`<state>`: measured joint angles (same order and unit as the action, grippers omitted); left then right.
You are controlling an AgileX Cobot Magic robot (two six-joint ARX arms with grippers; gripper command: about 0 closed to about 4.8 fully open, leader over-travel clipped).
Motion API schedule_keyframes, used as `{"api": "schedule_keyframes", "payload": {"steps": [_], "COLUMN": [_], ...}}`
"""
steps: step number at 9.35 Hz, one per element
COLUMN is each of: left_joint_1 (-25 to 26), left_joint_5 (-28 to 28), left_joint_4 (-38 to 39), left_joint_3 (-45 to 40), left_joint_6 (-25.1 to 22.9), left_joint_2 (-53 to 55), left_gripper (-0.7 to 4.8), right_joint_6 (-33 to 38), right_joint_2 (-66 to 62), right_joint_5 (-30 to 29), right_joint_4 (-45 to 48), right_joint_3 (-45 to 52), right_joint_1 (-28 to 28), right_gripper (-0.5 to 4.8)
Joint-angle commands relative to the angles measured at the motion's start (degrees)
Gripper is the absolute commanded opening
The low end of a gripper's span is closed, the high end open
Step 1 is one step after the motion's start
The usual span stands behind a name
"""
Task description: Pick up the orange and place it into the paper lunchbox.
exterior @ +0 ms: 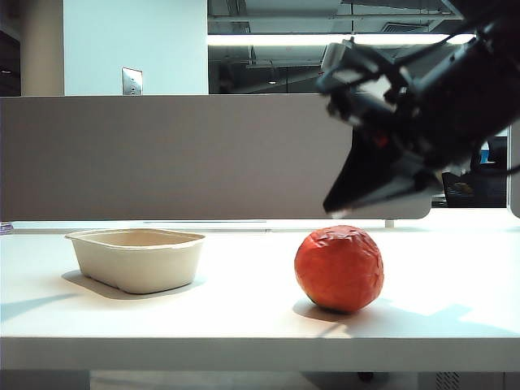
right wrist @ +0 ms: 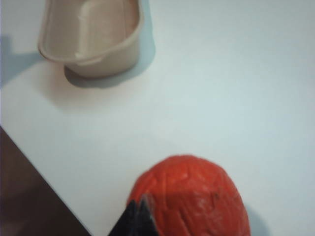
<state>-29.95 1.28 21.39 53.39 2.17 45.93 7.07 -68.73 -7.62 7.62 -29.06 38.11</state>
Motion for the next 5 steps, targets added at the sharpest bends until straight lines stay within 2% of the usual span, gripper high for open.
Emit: {"api": "schedule_keyframes", "payload": {"steps": [1,2,5], "left_joint_1": [0.1,0.1,0.1], "left_joint_5": [0.0,0.0,0.0], "left_joint_4": [0.5,0.5,0.5], "left_joint_3": [0.1,0.2,0.2], "left_joint_6": [0.0,0.0,0.0], "left_joint_2": [-0.1,-0.1,-0.1], "left_gripper": [-0.06,-0.06,-0.06], "right_joint_6": [0.0,-1.5,-1.5], "right_joint_2": [3.0,-6.9,-13.4], "right_joint_5": [0.6,6.7,6.6], "right_joint_4": [1.6,6.7,9.2], "right_joint_3": [-0.3,-0.3,-0.3], "right_joint_1": [0.0,-0.8,-1.2], "right_gripper": [4.79,4.79,4.79]}}
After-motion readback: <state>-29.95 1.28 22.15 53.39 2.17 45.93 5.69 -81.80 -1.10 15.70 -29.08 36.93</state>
